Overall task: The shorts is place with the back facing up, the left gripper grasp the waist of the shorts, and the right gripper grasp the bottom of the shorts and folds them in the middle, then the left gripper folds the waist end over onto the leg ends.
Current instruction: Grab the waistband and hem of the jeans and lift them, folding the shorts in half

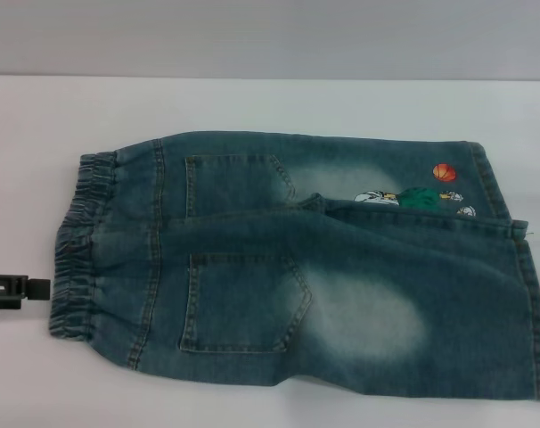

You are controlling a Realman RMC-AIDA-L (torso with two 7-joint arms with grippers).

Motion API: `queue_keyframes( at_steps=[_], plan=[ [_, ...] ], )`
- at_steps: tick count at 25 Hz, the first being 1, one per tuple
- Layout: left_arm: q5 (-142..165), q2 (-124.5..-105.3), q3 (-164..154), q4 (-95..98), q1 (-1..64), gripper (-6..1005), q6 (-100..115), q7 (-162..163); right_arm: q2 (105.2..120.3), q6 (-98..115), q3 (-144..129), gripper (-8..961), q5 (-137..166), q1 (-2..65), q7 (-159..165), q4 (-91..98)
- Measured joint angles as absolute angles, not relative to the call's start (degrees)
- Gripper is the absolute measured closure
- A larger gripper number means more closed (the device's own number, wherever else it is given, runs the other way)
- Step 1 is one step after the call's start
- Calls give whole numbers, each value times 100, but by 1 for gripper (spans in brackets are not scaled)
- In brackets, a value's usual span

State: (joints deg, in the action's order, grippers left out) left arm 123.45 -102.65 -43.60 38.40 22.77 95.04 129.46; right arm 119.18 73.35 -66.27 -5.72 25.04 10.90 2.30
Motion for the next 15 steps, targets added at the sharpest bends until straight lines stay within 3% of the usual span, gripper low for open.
queue_keyframes(
  at_steps=[15],
  plan=[
    [12649,-10362,-4381,3811,2351,253,9478,13022,11918,7317,-6627,396,-569,2495,1090,211]
  ],
)
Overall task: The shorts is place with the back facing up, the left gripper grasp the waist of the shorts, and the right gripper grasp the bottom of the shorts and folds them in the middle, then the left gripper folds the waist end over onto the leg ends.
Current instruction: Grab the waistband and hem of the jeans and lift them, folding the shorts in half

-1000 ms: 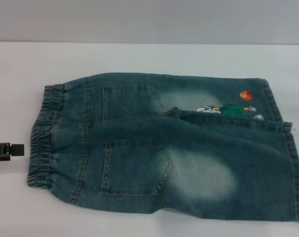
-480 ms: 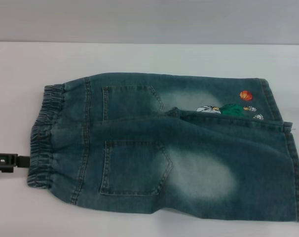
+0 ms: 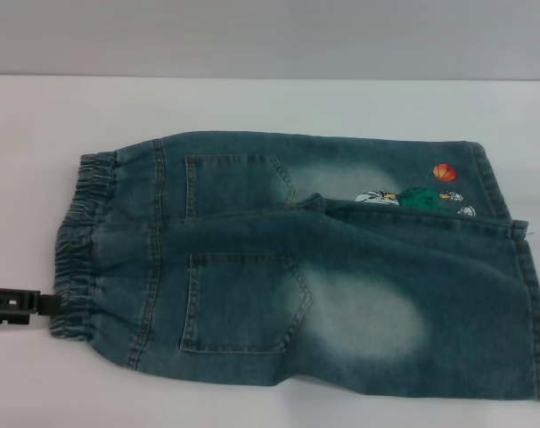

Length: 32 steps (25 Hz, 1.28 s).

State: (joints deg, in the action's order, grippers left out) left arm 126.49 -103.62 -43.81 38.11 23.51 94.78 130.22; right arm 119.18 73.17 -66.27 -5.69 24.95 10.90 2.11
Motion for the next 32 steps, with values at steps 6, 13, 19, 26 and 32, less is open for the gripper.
queue_keyframes(
  at_steps=[6,13,19,26,32],
  plan=[
    [12958,-10381,-4376,3796,2463,256,9456,13144,11920,7313,-6627,396,-547,2462,1090,210],
    [12963,-10404,-4401,3797,2511,259,9456,13149,11926,7312,-6627,397,-543,2441,1090,211],
    [13103,-10461,-4385,3786,2564,262,9447,13157,11926,7312,-6627,397,-564,2436,1090,211],
    [13201,-10516,-4381,3781,2623,265,9391,13165,11915,7312,-6627,398,-576,2468,1089,211],
    [13255,-10551,-4368,3778,2667,268,9368,13166,11909,7305,-6627,399,-581,2483,1090,211]
  ],
)
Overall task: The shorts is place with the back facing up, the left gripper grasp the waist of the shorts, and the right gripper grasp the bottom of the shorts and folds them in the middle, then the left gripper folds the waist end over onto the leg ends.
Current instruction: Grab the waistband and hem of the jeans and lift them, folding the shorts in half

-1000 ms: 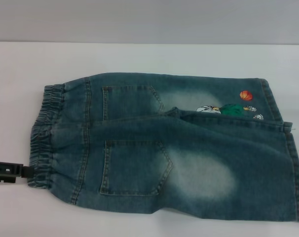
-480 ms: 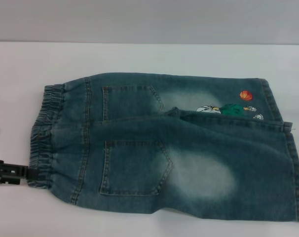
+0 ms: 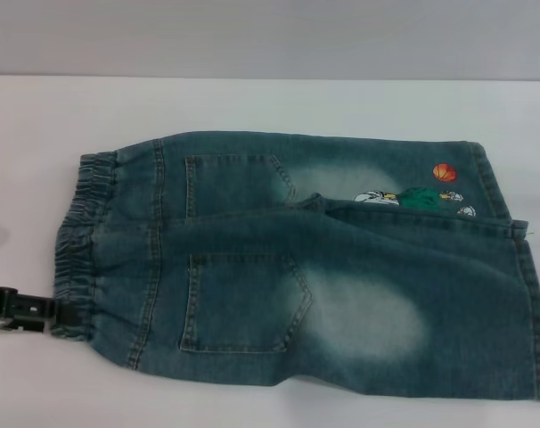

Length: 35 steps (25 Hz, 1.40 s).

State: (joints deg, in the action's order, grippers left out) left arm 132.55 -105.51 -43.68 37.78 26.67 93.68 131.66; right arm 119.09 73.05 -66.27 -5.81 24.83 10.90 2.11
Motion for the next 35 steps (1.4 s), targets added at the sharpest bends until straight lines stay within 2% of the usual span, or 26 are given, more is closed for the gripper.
queue_keyframes(
  at_steps=[35],
  plan=[
    [13263,-10482,-4404,3635,2812,285,9174,13230,11882,7154,-6618,402,-580,2522,1089,243]
  ],
)
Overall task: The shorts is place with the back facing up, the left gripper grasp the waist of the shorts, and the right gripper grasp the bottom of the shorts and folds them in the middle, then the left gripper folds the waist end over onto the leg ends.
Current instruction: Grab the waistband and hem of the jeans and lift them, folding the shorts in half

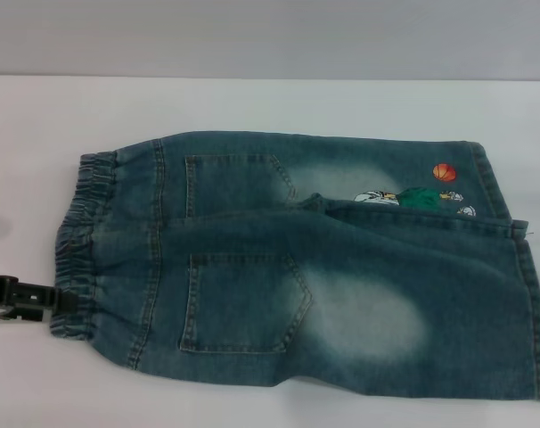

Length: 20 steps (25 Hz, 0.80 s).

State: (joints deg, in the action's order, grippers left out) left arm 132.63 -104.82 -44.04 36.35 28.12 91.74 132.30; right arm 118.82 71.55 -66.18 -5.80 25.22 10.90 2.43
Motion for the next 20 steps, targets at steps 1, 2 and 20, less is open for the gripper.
queue_keyframes(
  at_steps=[1,2,20],
  plan=[
    [13263,-10484,-4404,3634,2807,285,9171,13231,11882,7153,-6618,402,-580,2522,1089,244],
    [13263,-10490,-4404,3634,2801,285,9169,13231,11882,7153,-6618,402,-580,2522,1090,245],
    [13474,-10637,-4358,3629,2914,294,9275,13217,11882,7154,-6618,404,-580,2521,1089,246]
  ],
)
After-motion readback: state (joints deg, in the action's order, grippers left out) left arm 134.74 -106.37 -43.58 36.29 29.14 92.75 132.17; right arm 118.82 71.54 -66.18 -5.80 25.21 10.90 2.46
